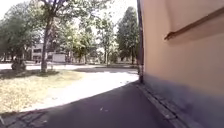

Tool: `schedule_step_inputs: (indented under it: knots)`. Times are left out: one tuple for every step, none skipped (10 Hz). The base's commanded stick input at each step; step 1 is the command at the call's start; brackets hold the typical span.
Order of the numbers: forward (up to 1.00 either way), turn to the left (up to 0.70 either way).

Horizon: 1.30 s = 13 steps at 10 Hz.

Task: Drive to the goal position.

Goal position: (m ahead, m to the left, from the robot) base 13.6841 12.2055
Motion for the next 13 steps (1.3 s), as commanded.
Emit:
schedule_step_inputs:
  knots:
    - [0.70,-0.14]
    - [0.70,-0.11]
    - [0.70,-0.07]
    - [0.70,0.00]
    - [0.70,0.00]
    - [0.70,0.00]
    - [0.70,0.00]
    - [0.70,0.00]
    - [0.70,0.00]
    - [0.70,0.00]
    - [0.70,0.00]
    - [0.70,0.00]
    - [0.70,0.00]
